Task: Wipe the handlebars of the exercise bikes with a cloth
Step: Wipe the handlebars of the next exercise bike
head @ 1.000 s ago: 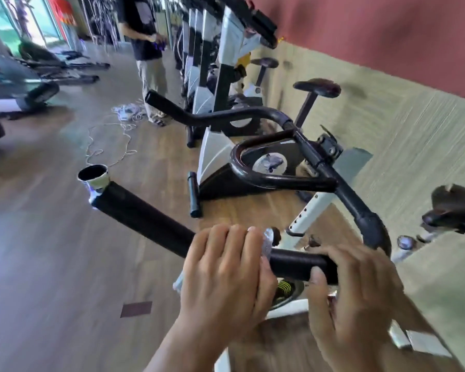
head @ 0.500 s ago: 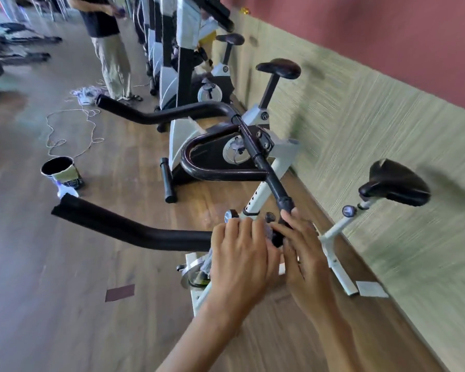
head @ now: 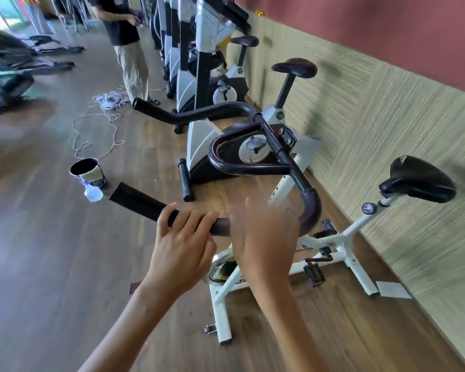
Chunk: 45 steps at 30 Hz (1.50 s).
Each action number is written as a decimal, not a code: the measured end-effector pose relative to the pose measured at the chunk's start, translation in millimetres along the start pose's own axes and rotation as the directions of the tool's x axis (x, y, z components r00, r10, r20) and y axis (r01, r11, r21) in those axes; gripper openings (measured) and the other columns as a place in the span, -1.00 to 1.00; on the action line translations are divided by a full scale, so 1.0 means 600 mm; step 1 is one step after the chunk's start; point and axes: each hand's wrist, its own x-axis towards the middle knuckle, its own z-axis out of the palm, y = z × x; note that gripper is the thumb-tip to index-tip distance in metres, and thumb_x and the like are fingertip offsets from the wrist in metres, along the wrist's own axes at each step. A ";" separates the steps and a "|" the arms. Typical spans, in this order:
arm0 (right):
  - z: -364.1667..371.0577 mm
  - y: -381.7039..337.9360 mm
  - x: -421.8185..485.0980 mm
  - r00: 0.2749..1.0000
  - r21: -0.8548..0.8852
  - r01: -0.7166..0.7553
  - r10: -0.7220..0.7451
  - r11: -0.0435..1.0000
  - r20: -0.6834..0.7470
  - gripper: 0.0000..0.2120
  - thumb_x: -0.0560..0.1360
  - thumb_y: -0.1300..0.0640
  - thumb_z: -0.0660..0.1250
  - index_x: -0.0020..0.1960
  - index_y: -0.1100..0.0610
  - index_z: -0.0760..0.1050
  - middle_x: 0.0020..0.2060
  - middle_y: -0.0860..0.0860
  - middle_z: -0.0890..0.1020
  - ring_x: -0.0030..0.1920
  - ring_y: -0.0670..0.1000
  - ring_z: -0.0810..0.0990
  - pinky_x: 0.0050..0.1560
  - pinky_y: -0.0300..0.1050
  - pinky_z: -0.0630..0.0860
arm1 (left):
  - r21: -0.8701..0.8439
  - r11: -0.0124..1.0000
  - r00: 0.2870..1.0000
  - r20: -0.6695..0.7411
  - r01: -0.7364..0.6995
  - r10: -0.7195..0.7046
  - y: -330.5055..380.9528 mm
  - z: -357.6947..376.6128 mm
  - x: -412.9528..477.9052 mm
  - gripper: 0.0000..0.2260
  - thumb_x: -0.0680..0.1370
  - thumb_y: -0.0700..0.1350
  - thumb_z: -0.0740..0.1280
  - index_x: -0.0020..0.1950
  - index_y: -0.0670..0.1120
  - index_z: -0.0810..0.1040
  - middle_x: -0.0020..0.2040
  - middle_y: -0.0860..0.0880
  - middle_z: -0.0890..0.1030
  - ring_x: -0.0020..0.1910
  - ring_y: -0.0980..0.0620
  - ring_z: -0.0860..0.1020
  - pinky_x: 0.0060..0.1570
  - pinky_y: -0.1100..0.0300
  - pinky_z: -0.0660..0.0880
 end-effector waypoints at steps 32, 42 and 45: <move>-0.032 0.153 0.172 0.733 0.254 -0.425 0.166 0.869 0.660 -0.57 0.68 0.09 -0.01 0.53 -0.11 0.20 0.52 0.03 0.24 0.45 0.11 0.32 0.36 -0.02 0.29 | -0.160 0.987 0.998 -0.061 -0.023 0.013 0.052 0.034 0.019 -0.65 0.58 -0.02 0.08 0.19 -0.12 0.55 -0.04 -0.01 0.57 -0.08 -0.06 0.51 0.09 0.02 0.32; -0.050 0.145 0.114 0.818 0.404 -0.470 0.215 0.785 0.534 -0.57 0.69 0.09 -0.02 0.55 -0.02 0.16 0.52 -0.06 0.23 0.27 -0.20 0.27 0.12 -0.51 0.27 | -0.171 0.985 1.000 -0.021 0.011 -0.015 0.053 0.034 0.019 -0.66 0.60 0.00 0.06 0.18 -0.08 0.54 -0.02 0.02 0.56 -0.05 -0.02 0.50 0.12 0.04 0.32; -0.055 0.147 0.147 0.766 0.315 -0.475 0.210 0.822 0.607 -0.56 0.70 0.08 -0.03 0.56 -0.06 0.13 0.47 0.03 0.33 0.27 -0.05 0.42 0.18 -0.14 0.39 | -0.173 0.985 1.000 -0.020 0.007 -0.010 0.052 0.036 0.017 -0.67 0.60 -0.01 0.07 0.20 -0.08 0.54 0.00 0.02 0.57 -0.02 -0.02 0.51 0.14 0.05 0.31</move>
